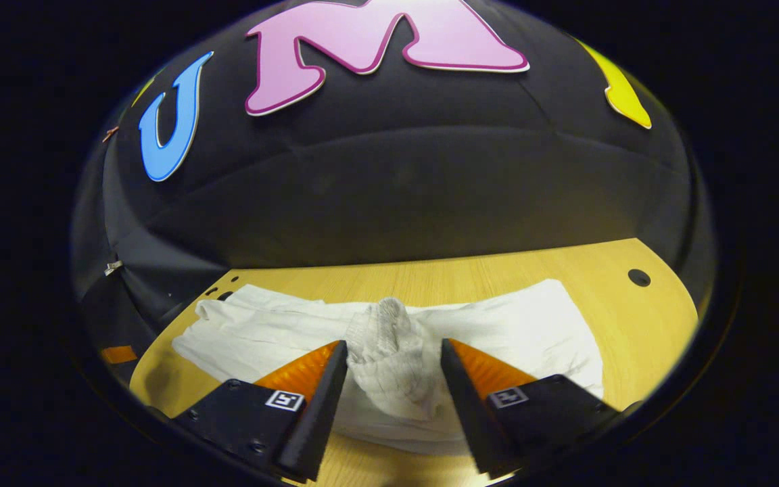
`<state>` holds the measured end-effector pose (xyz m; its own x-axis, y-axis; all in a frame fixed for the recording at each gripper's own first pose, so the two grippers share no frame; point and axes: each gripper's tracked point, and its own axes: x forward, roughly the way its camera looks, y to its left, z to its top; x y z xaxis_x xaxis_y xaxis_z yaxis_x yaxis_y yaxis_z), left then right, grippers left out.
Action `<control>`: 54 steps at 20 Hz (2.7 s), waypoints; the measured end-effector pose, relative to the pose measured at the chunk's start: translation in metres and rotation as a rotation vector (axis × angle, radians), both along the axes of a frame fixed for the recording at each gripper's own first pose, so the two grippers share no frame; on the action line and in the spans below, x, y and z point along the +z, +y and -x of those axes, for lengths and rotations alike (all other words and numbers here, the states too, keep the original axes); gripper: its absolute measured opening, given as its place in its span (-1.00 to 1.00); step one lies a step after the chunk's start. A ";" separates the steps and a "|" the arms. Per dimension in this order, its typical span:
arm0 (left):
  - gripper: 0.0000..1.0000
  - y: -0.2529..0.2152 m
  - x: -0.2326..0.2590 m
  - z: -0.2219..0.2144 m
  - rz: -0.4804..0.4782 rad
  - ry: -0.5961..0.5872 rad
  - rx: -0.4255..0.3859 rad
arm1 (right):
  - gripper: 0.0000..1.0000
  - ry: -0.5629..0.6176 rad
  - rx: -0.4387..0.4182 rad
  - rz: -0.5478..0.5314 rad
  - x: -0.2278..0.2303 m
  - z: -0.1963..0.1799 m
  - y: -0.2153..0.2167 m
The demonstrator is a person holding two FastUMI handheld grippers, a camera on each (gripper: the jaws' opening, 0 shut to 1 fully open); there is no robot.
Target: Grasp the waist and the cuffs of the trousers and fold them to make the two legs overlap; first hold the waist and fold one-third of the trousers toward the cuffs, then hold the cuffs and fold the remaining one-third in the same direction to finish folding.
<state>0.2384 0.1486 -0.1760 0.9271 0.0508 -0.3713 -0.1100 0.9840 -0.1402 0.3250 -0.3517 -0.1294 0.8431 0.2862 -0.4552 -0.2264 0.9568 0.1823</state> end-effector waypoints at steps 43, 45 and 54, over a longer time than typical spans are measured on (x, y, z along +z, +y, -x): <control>-0.88 -0.054 -0.072 -0.161 -0.039 0.268 -0.143 | 0.97 0.110 -0.329 0.028 0.065 0.192 -0.235; -0.88 -0.066 -0.053 -0.160 0.007 0.218 -0.155 | 0.97 0.109 -0.332 0.034 0.070 0.195 -0.244; -0.89 -0.159 0.048 -0.142 -0.056 0.077 -0.297 | 0.97 0.113 -0.283 -0.010 0.070 0.220 -0.233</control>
<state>0.3804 -0.0101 -0.1276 0.8736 -0.1954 -0.4456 0.1750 0.9807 -0.0870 0.1049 -0.5845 -0.0596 0.8343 0.0517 -0.5488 0.0717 0.9770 0.2010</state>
